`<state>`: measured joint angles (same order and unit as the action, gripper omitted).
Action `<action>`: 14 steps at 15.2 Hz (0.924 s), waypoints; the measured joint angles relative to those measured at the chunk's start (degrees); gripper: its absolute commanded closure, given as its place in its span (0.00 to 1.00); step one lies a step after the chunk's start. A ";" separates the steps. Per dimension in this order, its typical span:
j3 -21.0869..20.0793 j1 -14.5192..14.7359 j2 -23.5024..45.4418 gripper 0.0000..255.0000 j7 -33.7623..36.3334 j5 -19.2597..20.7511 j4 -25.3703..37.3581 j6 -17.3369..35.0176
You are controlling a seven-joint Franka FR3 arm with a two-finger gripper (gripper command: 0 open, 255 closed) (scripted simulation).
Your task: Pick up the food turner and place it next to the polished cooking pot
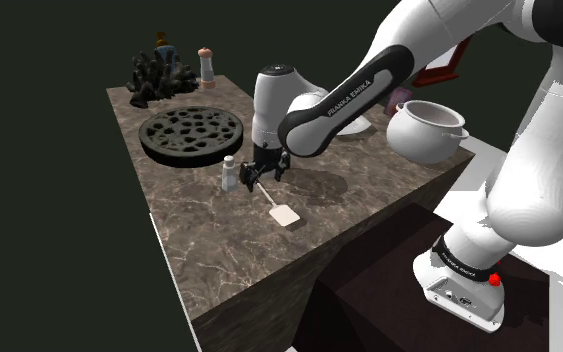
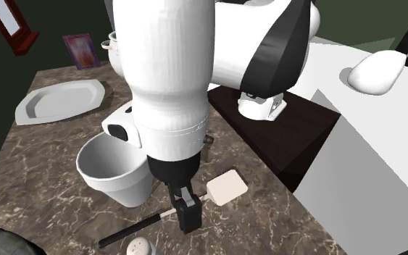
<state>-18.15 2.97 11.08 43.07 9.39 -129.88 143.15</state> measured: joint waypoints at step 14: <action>0.44 0.21 1.71 1.00 0.76 1.14 -0.14 1.74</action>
<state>-17.72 3.19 12.79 43.83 10.53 -130.01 144.88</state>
